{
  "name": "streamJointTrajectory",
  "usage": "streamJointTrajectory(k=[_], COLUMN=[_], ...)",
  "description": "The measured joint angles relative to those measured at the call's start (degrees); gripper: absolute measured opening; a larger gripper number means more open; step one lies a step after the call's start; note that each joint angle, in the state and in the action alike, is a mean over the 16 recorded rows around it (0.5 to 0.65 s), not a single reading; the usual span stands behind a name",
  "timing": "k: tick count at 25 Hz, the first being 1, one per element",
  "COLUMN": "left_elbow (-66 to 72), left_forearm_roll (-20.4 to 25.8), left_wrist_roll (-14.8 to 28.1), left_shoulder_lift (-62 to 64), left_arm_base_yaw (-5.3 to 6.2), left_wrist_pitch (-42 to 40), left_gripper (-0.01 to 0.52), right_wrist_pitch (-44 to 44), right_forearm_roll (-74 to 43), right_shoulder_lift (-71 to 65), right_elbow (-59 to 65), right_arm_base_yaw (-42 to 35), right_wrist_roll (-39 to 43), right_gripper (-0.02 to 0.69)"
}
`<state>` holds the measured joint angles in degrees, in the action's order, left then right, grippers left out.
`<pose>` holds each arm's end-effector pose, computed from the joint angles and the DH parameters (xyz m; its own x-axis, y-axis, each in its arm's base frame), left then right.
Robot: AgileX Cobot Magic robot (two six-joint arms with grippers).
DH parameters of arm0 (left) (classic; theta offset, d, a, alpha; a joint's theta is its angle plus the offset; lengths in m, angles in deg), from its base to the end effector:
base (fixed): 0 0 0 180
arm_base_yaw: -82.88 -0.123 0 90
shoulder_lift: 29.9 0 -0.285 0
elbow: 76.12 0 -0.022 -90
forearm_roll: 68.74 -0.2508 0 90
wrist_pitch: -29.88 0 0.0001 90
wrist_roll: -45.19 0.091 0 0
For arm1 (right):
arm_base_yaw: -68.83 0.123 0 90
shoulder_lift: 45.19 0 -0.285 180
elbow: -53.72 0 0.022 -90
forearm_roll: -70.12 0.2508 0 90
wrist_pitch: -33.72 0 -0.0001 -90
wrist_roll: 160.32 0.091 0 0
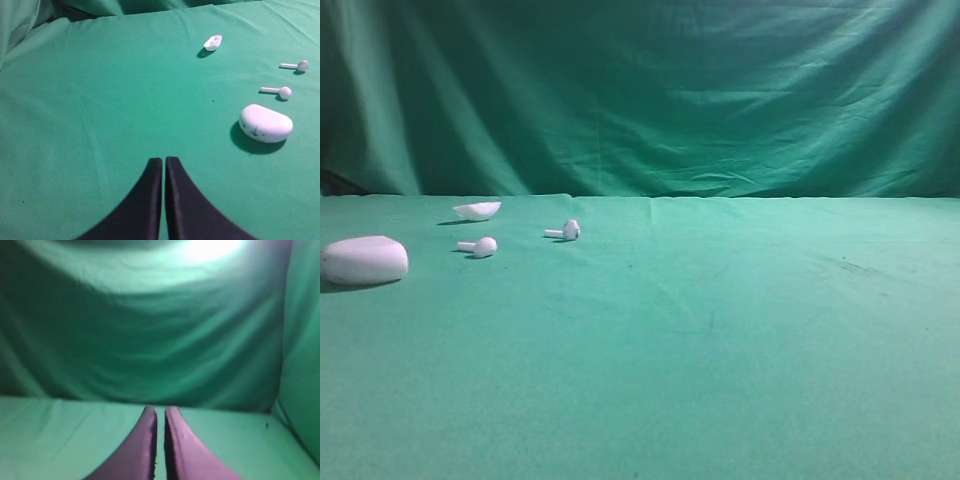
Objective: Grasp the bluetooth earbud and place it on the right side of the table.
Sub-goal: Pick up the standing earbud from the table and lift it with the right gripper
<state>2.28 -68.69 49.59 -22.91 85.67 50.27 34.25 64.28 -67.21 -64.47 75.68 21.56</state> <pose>0.0528 -0.0026 0.1749 -0.2671 0.0890 -0.9595 0.0694 0.9949 0.0730 0.0728 0.0087 0.2875 0.1056 -0.0569 -0.9928 -0.1113 0.9914 -0.0686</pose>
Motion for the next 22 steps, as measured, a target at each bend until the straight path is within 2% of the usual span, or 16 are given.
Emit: streamJointTrajectory(k=[10, 22], left_elbow=[0.0, 0.0], left_forearm_roll=[-0.01, -0.02], left_wrist_roll=[0.0, 0.0], left_shoulder_lift=[0.0, 0.0], left_arm_base_yaw=[0.0, 0.0], left_wrist_pitch=[0.0, 0.0], left_gripper=[0.0, 0.0], right_wrist_pitch=[26.32, 44.27], right_forearm_roll=[5.22, 7.91], right_shoulder_lift=[-28.16, -58.16], right_elbow=[-20.03, -42.1], right_arm_base_yaw=[1.57, 13.32], right_wrist_roll=[-1.13, -11.1], right_gripper=[0.05, 0.05])
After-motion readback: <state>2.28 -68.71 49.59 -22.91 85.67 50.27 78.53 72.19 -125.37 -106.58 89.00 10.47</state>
